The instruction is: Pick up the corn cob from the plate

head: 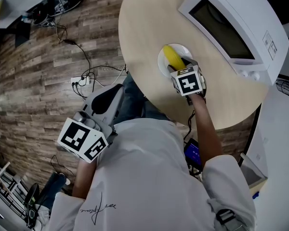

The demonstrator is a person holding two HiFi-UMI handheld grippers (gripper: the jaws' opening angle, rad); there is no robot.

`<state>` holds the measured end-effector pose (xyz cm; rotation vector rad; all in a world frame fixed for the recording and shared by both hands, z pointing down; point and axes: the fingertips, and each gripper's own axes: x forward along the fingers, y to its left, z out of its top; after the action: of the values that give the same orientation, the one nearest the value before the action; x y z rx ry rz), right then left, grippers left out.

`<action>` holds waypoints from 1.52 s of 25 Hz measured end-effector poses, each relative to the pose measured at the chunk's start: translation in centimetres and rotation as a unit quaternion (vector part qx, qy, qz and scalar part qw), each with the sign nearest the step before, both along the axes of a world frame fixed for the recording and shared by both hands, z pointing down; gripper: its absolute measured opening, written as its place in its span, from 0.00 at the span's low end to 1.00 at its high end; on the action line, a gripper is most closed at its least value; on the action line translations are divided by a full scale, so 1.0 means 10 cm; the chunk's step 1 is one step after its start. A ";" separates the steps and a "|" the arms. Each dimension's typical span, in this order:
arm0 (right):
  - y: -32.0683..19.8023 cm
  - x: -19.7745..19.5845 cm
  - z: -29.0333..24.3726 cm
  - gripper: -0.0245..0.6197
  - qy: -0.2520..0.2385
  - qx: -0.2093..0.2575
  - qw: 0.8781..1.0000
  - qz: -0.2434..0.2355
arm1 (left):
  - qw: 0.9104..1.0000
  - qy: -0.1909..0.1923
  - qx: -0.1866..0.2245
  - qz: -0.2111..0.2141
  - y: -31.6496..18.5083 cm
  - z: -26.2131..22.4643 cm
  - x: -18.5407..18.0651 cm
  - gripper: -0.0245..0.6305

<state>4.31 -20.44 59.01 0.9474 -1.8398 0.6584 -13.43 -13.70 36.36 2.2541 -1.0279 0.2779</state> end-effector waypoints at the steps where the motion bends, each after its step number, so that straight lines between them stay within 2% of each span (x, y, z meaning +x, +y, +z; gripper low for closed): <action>1: 0.01 0.00 0.00 0.46 0.002 0.000 1.000 0.000 | 1.000 0.001 0.001 0.000 0.00 0.00 0.00 0.03; 10: 0.05 0.00 -0.05 0.46 0.007 0.007 1.000 0.000 | 1.000 0.003 0.000 -0.001 0.07 0.00 -0.03 0.03; 38: 0.16 0.03 -0.22 0.45 -0.022 0.021 0.999 0.017 | 1.000 0.005 0.018 0.003 0.22 -0.10 0.07 0.03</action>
<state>4.62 -18.89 56.81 1.0011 -1.8867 0.6694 -12.68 -11.55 35.31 2.2887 -1.0287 0.2511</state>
